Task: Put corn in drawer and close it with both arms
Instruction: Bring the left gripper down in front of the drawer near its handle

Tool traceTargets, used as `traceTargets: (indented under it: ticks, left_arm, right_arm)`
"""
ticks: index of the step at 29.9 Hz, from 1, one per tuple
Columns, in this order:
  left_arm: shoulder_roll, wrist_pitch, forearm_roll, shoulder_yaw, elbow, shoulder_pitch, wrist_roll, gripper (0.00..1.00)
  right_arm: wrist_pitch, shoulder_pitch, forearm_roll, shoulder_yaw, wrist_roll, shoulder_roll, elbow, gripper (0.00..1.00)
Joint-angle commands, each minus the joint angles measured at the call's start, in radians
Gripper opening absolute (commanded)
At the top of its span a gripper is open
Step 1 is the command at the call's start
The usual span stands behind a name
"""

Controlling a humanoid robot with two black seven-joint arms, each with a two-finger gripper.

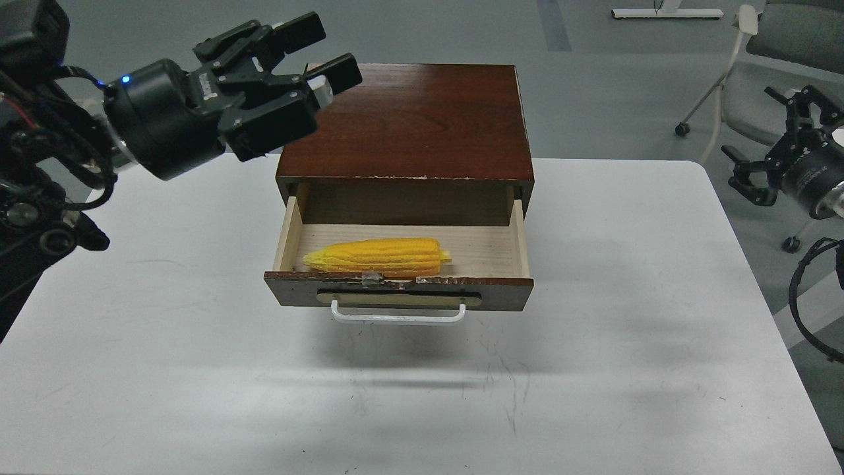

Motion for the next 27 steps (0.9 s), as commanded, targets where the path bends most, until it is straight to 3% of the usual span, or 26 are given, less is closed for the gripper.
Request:
traceTargets:
  ticks: [1, 3, 9, 10, 12, 17, 24, 27]
  left_arm:
    - [-0.054, 0.003, 0.204, 0.026, -0.007, 0.008, 0.000, 0.81]
    - [-0.085, 0.006, 0.309, 0.049, -0.010, 0.006, 0.000, 0.66]
    - [-0.142, 0.050, 0.414, 0.067, -0.007, 0.017, 0.000, 0.63]
    - [-0.142, 0.085, 0.451, 0.084, -0.007, 0.021, 0.000, 0.58]
    - [-0.139, 0.149, 0.488, 0.111, -0.007, 0.020, 0.000, 0.38]
    - [-0.131, 0.172, 0.488, 0.122, -0.007, 0.020, 0.000, 0.11]
    - [-0.054, 0.187, 0.488, 0.185, -0.003, 0.041, 0.000, 0.07]
    - [-0.016, 0.234, 0.488, 0.226, 0.003, 0.058, 0.000, 0.07]
  right_arm:
    - [0.000, -0.007, 0.000, 0.000, 0.000, 0.003, 0.000, 0.96]
    - [0.000, -0.011, -0.002, 0.000, 0.000, 0.008, -0.002, 0.96]
    - [0.000, -0.021, -0.017, 0.000, -0.003, 0.009, -0.002, 0.96]
    - [0.000, -0.022, -0.022, -0.002, -0.003, 0.008, -0.002, 0.96]
    - [0.000, -0.027, -0.023, -0.002, -0.003, 0.009, -0.002, 0.96]
    - [0.000, -0.044, -0.023, -0.002, -0.003, 0.009, -0.011, 0.96]
    - [0.000, -0.044, -0.023, -0.002, -0.002, 0.012, -0.025, 0.96]
    - [0.000, -0.044, -0.023, -0.002, -0.002, 0.020, -0.040, 0.96]
